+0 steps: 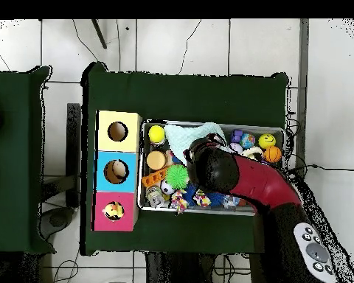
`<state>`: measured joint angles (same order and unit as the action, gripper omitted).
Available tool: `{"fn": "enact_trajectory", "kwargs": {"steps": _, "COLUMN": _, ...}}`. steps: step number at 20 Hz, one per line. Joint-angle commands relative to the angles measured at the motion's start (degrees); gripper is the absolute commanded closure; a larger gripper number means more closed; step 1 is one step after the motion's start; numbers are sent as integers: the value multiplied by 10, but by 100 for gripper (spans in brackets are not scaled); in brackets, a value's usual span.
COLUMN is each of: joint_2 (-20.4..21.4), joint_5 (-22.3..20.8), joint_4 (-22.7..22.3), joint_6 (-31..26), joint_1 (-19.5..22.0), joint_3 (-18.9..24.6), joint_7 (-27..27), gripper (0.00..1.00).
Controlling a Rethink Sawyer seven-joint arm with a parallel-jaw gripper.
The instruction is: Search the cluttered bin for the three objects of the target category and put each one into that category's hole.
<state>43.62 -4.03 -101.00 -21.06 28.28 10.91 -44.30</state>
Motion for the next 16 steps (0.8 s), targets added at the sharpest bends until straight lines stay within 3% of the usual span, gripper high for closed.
{"fn": "enact_trajectory", "kwargs": {"steps": 1, "joint_2": -58, "joint_5": -61, "joint_4": 32, "joint_6": 67, "joint_1": 31, "joint_3": 93, "joint_7": -18, "gripper": 0}}
{"fn": "enact_trajectory", "kwargs": {"steps": 6, "joint_2": -95, "joint_5": -76, "joint_4": 43, "joint_6": 99, "joint_1": 41, "joint_3": 114, "joint_7": -37, "gripper": 0}}
{"fn": "enact_trajectory", "kwargs": {"steps": 16, "joint_2": -143, "joint_5": -92, "joint_4": 46, "joint_6": 111, "joint_1": 41, "joint_3": 113, "joint_7": -67, "gripper": 0}}
